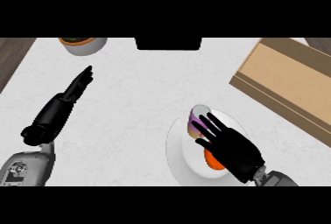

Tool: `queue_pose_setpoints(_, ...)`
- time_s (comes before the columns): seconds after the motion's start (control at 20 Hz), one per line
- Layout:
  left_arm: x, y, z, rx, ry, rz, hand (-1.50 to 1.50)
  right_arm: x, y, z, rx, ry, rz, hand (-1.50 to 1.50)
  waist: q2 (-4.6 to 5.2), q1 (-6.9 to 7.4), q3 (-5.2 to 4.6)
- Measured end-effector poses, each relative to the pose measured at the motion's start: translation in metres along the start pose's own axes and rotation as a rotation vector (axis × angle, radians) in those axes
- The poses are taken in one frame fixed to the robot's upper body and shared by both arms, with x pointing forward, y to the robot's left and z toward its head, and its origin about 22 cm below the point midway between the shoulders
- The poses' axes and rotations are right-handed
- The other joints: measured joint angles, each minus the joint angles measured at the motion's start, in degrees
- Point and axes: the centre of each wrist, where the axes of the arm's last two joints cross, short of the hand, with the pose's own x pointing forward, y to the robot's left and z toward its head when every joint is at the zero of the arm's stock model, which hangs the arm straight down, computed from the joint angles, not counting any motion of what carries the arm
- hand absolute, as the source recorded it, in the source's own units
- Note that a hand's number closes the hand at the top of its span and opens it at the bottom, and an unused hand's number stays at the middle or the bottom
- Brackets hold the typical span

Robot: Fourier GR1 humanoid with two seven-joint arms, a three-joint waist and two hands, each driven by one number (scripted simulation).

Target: Pick the squash from the plate and place it in the cardboard box

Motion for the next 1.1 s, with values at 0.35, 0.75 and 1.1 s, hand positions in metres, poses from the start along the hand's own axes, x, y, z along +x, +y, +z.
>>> queue_pose_setpoints(0.35,0.005,0.001,-0.005,-0.003,-0.001,0.0,0.0,0.0,0.008,-0.004,-0.122,-0.107,0.046,1.5,-0.07,0.0,0.03)
queue_pose_setpoints(0.75,0.006,0.005,-0.007,-0.013,-0.012,0.001,0.0,-0.027,-0.006,-0.039,-0.185,-0.029,-0.138,1.5,0.38,0.72,0.08)
queue_pose_setpoints(1.1,0.004,0.003,-0.005,-0.005,-0.004,-0.001,0.0,-0.053,-0.03,-0.067,-0.292,0.021,-0.271,1.5,0.82,0.45,0.3)
